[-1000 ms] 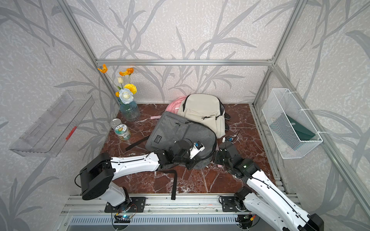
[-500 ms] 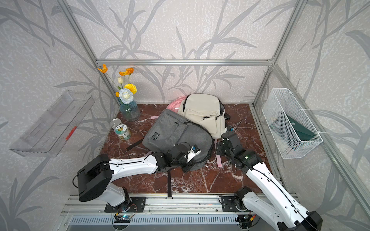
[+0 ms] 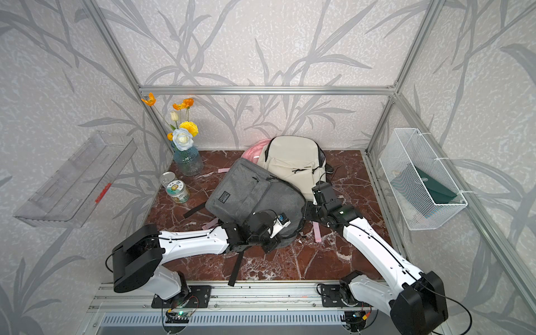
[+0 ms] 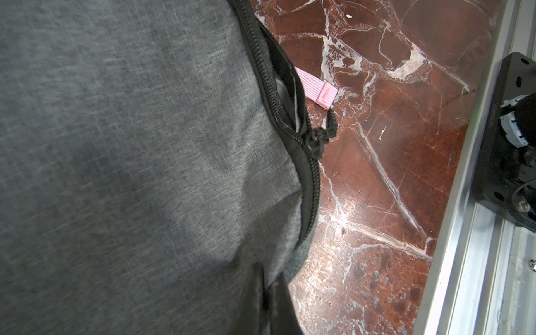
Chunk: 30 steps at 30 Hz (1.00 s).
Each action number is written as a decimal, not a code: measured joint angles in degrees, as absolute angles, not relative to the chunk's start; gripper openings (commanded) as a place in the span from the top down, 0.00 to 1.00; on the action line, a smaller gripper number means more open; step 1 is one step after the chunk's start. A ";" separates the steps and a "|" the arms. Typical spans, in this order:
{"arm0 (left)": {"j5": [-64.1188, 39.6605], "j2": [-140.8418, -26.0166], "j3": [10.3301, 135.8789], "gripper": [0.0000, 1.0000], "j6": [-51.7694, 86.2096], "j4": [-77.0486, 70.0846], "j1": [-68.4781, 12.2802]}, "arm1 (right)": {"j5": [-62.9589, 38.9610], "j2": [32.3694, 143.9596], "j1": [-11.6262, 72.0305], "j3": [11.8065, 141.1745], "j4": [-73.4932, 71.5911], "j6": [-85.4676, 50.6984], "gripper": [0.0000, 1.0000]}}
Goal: Zip up the backpack
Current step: Zip the zipper on the backpack.
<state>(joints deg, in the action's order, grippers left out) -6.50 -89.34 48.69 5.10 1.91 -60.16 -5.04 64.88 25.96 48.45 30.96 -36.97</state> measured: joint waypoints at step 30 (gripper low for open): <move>-0.75 -85.52 45.80 1.00 5.15 1.69 -61.39 | -9.10 67.42 26.76 43.64 22.65 -43.92 1.00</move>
<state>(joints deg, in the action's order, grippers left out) -0.75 -85.52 45.80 5.15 1.69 -61.39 -9.10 67.42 26.76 43.64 22.65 -43.92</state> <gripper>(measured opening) 0.048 0.057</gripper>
